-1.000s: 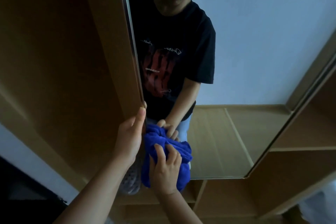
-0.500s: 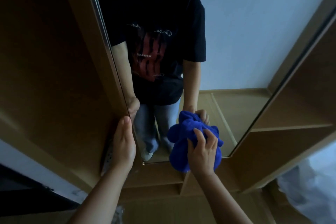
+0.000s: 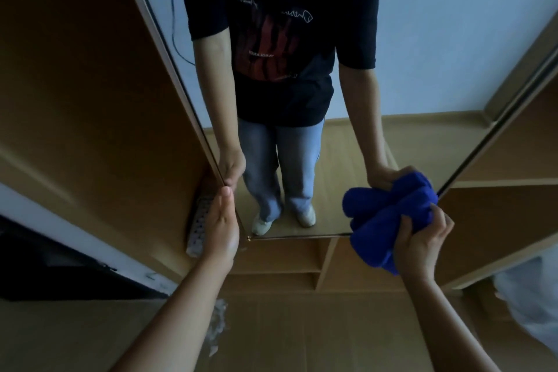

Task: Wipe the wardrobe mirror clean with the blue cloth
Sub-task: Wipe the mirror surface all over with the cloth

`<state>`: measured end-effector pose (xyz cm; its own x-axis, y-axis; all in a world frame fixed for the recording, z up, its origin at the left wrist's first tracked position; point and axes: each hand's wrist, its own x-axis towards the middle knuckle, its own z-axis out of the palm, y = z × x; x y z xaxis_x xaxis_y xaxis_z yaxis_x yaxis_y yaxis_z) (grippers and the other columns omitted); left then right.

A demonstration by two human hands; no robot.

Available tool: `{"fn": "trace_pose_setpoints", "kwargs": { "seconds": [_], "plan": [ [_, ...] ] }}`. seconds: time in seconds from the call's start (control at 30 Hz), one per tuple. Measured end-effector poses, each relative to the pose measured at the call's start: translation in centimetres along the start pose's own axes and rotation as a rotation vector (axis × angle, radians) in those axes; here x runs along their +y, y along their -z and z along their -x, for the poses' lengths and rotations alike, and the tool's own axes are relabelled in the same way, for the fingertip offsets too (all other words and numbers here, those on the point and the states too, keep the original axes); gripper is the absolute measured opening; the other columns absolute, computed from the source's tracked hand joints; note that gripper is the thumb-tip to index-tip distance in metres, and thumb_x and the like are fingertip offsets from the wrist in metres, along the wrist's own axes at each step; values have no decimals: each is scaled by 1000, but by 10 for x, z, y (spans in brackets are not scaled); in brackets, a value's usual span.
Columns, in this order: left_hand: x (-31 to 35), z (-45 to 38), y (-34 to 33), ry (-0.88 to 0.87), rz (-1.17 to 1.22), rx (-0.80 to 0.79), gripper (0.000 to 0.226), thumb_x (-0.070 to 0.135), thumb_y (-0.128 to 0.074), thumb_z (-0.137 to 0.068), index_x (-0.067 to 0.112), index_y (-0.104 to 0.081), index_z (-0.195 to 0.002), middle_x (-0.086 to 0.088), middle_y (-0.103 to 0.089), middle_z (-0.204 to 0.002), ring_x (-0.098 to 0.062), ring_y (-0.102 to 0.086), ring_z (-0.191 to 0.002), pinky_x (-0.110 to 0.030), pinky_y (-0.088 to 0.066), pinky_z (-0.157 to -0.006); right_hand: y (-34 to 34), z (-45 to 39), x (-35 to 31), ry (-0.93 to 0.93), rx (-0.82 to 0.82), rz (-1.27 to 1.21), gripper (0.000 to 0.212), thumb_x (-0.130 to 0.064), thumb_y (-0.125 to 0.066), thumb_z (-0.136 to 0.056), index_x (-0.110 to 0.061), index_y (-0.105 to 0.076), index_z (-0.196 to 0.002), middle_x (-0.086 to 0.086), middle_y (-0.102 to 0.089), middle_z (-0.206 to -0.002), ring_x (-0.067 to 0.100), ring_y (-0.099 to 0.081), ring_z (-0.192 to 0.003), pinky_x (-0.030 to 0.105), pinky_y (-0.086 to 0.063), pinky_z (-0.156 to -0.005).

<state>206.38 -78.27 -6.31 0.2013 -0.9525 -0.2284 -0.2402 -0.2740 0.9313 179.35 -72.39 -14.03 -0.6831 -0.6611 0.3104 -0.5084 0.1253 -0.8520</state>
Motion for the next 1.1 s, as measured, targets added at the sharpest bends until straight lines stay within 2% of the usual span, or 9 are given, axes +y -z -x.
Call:
{"fn": "trace_pose_setpoints", "kwargs": {
  "seconds": [0.07, 0.17, 0.37, 0.5, 0.7, 0.8, 0.87, 0.97, 1.1],
  "plan": [
    [-5, -1, -1, 35, -35, -9, 73, 67, -18, -82, 29, -30, -144, -2, -32, -152, -24, -35, -136, -43, -29, -111, -7, 5, 1, -76, 32, -69, 67, -46, -38, -81, 1, -32, -128, 28, -32, -127, 33, -44, -104, 45, -41, -86],
    [-10, -1, -4, 59, -70, 12, 63, 59, -18, -91, 27, -29, -144, -3, -31, -152, -26, -36, -136, -42, -29, -107, -19, 13, -6, -120, 87, -120, 72, -47, -38, -82, 7, -29, -128, 30, -32, -125, 23, -38, -101, 39, -37, -84],
    [-12, -3, -4, 73, -92, 4, 79, 71, -16, -77, 32, -25, -145, -2, -28, -154, -26, -34, -137, -46, -29, -111, -59, 37, -32, -187, 142, -218, 83, -52, -49, -75, 1, -27, -134, 25, -31, -129, 17, -33, -108, 32, -33, -86],
    [-16, -4, -5, 80, -76, 8, 90, 78, -16, -65, 36, -24, -145, 1, -27, -154, -25, -36, -135, -50, -29, -111, -99, 67, -49, -177, 129, -237, 57, -47, -47, -82, -20, -26, -127, 25, -34, -128, 34, -41, -113, 45, -41, -94],
    [-19, -7, -2, 61, -156, 28, 92, 77, -10, -64, 34, -26, -144, 0, -30, -152, -24, -33, -137, -45, -29, -111, -161, 130, -86, -111, 6, -242, 47, -38, -50, -80, -14, -33, -118, 31, -47, -118, 28, -36, -109, 44, -41, -93],
    [-20, -5, -3, 35, -112, 24, 84, 76, -13, -71, 32, -36, -139, 6, -46, -135, -16, -45, -123, -37, -38, -101, -180, 155, -101, -102, -127, -255, 48, -42, -43, -79, -16, -36, -118, 26, -47, -122, 32, -42, -112, 47, -44, -94],
    [-21, -4, -2, 30, -112, 27, 85, 75, -13, -69, 33, -39, -138, 2, -47, -139, -19, -45, -126, -37, -38, -102, -184, 161, -104, -92, -238, -207, 54, -43, -41, -79, -12, -40, -123, 19, -43, -127, 34, -45, -114, 45, -43, -98],
    [-23, -2, -1, 19, -100, 21, 85, 74, -15, -67, 34, -37, -139, 2, -40, -146, -21, -39, -131, -35, -34, -100, -180, 160, -89, 58, -179, -174, 41, -25, -53, -81, -14, -40, -118, 10, -40, -119, 34, -53, -102, 42, -50, -87],
    [-26, -2, 0, 25, 52, 29, 93, 87, -30, -58, 35, -44, -134, 5, -46, -141, -15, -43, -128, -33, -34, -101, -163, 136, -55, 291, -48, -31, 36, -18, -49, -77, -17, -43, -113, 9, -37, -112, 28, -43, -96, 43, -51, -78]
  ]
}}
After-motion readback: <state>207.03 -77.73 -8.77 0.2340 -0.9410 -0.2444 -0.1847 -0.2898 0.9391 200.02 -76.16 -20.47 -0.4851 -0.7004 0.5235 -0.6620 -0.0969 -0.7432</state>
